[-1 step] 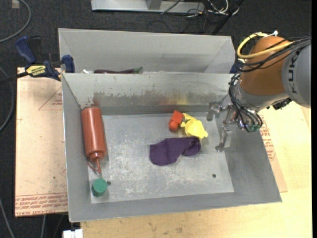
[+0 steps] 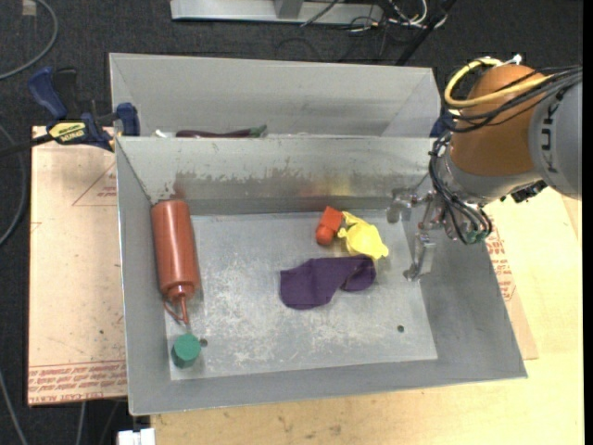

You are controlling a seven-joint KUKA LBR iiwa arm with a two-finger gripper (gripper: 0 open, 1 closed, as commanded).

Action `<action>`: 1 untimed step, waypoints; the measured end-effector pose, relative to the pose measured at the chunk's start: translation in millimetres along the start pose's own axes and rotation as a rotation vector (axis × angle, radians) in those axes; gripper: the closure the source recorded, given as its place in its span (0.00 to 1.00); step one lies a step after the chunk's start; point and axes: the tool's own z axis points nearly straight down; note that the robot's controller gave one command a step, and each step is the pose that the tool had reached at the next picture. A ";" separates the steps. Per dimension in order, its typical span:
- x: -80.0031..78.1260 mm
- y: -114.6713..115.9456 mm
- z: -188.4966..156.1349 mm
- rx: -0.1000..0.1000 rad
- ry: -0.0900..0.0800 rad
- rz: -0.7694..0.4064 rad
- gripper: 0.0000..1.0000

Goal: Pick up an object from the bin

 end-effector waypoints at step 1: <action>-5.4 19.5 25.8 0.002 -0.006 -0.001 0.00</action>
Offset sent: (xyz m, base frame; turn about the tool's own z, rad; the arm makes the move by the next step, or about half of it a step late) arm -0.0024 0.0555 -0.0519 -0.0592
